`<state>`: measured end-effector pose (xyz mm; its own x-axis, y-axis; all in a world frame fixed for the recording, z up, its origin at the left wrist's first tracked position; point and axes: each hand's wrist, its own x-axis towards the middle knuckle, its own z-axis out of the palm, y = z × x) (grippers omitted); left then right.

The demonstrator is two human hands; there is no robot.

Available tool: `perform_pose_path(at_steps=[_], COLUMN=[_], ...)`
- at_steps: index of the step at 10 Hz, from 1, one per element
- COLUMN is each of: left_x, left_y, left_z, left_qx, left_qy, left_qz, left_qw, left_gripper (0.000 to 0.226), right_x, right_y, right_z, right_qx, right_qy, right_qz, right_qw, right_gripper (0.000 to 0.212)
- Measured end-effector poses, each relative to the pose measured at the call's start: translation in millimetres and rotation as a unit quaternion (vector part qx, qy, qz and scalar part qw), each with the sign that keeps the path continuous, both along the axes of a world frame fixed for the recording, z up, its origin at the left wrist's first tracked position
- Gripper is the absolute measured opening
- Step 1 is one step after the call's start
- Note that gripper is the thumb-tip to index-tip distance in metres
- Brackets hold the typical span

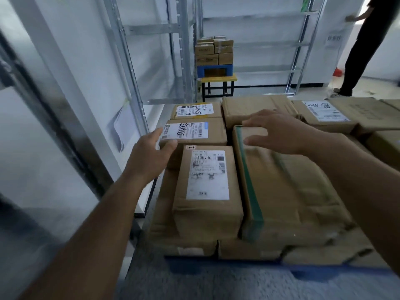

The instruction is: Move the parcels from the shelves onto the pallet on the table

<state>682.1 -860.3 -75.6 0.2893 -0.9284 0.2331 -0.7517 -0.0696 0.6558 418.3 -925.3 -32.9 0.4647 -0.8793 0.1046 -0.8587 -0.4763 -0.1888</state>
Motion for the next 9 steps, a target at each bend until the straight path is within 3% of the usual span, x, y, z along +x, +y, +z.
perform_pose_path(at_steps=[1,3,4,6,8,9], left_x=[-9.7,-23.8,-35.6,-46.4,-54.0,-70.1], left_y=[41.2,79.9,85.8,89.1,90.2,95.3], left_z=[-10.0,-33.7,-42.0,-44.6,-38.5,-32.9], left_qx=[-0.007,0.052,0.058,0.049,0.072,0.003], left_qy=[0.008,0.048,0.065,0.066,0.073,0.051], left_qz=[-0.023,-0.068,-0.080,-0.051,-0.035,0.030], left_qw=[1.000,0.995,0.993,0.995,0.994,0.998], left_gripper=[0.056,0.067,0.063,0.056,0.057,0.060], right_x=[-12.0,-25.3,-25.8,-30.3,-35.7,-49.9], right_y=[58.2,125.6,131.8,125.6,127.4,132.4], right_z=[3.5,-4.3,-16.1,-31.4,-32.3,-35.2], right_qx=[0.046,0.130,0.127,0.076,0.061,0.014], right_qy=[-0.004,0.025,0.075,0.078,0.057,0.009], right_qz=[-0.021,-0.016,-0.014,-0.016,-0.002,0.012], right_qw=[0.999,0.991,0.989,0.994,0.996,1.000], right_gripper=[0.081,0.081,0.075,0.068,0.069,0.066])
